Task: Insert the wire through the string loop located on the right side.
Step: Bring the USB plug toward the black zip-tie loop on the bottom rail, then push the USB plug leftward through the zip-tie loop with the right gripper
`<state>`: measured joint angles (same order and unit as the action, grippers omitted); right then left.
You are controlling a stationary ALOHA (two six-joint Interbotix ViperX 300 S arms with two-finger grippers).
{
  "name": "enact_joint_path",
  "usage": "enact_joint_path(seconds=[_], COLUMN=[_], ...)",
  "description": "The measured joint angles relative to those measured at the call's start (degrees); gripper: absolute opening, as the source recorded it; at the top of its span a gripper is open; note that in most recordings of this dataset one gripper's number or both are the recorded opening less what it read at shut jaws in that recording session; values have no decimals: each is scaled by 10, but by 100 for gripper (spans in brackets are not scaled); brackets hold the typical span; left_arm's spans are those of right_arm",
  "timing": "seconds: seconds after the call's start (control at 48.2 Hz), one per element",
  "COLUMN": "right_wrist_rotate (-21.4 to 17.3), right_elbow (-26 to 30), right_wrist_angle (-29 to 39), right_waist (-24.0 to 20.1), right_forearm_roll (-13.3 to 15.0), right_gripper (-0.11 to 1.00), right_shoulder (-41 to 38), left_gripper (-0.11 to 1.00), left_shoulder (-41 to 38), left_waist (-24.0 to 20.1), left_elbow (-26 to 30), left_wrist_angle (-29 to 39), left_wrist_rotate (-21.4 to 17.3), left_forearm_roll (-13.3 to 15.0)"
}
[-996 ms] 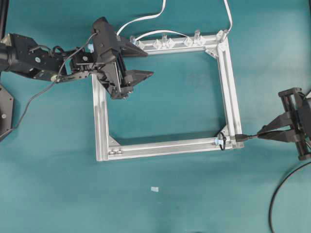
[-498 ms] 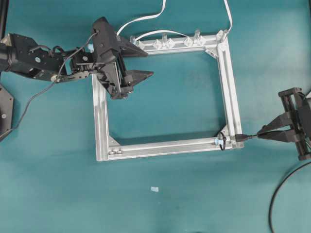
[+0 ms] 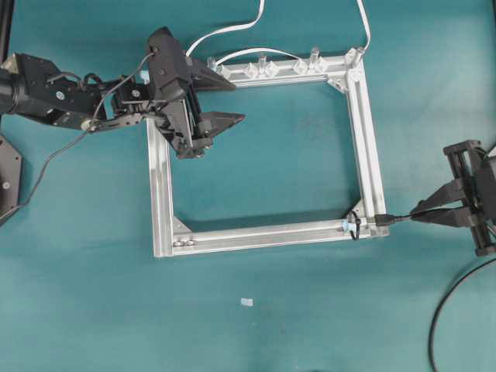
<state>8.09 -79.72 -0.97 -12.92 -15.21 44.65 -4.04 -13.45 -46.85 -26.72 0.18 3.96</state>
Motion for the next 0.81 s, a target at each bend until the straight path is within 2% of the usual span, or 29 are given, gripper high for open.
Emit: enact_joint_path(seconds=[0.436, 0.809], right_wrist_rotate=[0, 0], right_elbow=[0, 10], right_wrist_angle=[-1, -4], right_waist=[-1, 0], right_forearm_roll=[0, -1], right_gripper=[6, 6], right_shoulder=[-5, -40], left_gripper=[73, 73], left_shoulder=[0, 0], left_waist=[0, 0], left_elbow=[-1, -1], left_wrist_angle=[0, 0], left_wrist_rotate=[1, 1], left_forearm_roll=[0, 0])
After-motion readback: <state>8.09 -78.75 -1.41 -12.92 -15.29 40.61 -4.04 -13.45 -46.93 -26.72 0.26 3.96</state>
